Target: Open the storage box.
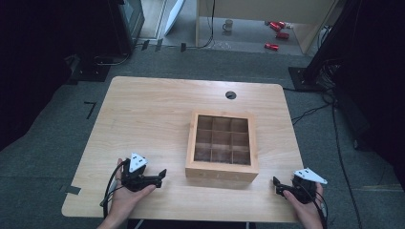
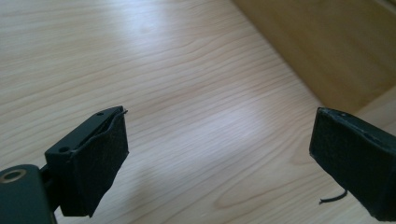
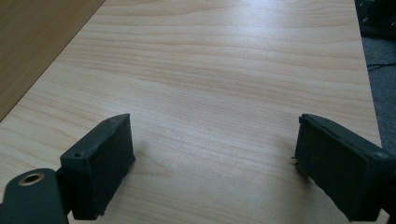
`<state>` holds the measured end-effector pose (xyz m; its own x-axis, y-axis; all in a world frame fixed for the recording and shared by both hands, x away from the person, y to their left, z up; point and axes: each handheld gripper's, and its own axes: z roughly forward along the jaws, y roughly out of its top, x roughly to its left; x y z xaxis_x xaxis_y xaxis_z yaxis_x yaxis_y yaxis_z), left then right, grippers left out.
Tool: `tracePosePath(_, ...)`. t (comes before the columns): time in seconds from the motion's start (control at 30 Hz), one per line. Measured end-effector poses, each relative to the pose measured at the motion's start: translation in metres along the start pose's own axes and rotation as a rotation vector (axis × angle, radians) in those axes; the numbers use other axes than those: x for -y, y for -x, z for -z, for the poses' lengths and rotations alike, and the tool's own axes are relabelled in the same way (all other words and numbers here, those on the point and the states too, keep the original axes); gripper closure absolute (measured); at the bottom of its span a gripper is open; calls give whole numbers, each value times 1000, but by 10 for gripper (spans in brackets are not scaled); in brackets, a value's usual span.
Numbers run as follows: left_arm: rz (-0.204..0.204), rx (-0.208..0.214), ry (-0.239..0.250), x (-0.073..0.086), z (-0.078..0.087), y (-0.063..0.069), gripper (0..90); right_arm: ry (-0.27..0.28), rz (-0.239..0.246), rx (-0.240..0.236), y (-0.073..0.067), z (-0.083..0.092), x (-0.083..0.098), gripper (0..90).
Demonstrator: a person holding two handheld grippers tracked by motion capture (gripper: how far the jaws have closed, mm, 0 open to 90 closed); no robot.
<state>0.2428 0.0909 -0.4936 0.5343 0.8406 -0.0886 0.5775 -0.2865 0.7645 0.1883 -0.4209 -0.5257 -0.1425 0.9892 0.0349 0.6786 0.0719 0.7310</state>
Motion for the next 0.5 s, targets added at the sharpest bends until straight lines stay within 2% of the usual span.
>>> tracePosePath(0.07, -7, 14, 4, -1, 0, 4, 47, 0, 2, -1, 0, 0, 0, 115)
tracePosePath(0.13, -29, 39, 17, -4, 0, 15, 47, 0, 3, -1, 0, 0, 0, 116)
tracePosePath(0.17, -29, 39, 17, -4, 0, 15, 47, 0, 3, -1, 0, 0, 0, 116)
tracePosePath(0.2, -37, 55, 23, -6, -1, 21, 60, 0, 5, -1, 0, 0, 0, 117)
tracePosePath(0.3, -48, 73, 29, -8, -2, 27, 100, 0, 5, -1, 0, 0, 0, 118)
tracePosePath(0.33, -52, 80, 38, -9, -3, 30, 138, 0, 4, -1, 0, 0, 0, 119)
tracePosePath(0.37, -65, 108, 45, -11, -3, 36, 174, 1, 3, -2, 0, 0, 0, 120)
tracePosePath(0.47, -77, 123, 59, -12, -3, 41, 293, 1, 4, -2, 0, 0, 0, 121)
tracePosePath(0.5, -78, 145, 60, -13, -3, 44, 334, 1, 4, -3, 0, 0, 0, 121)
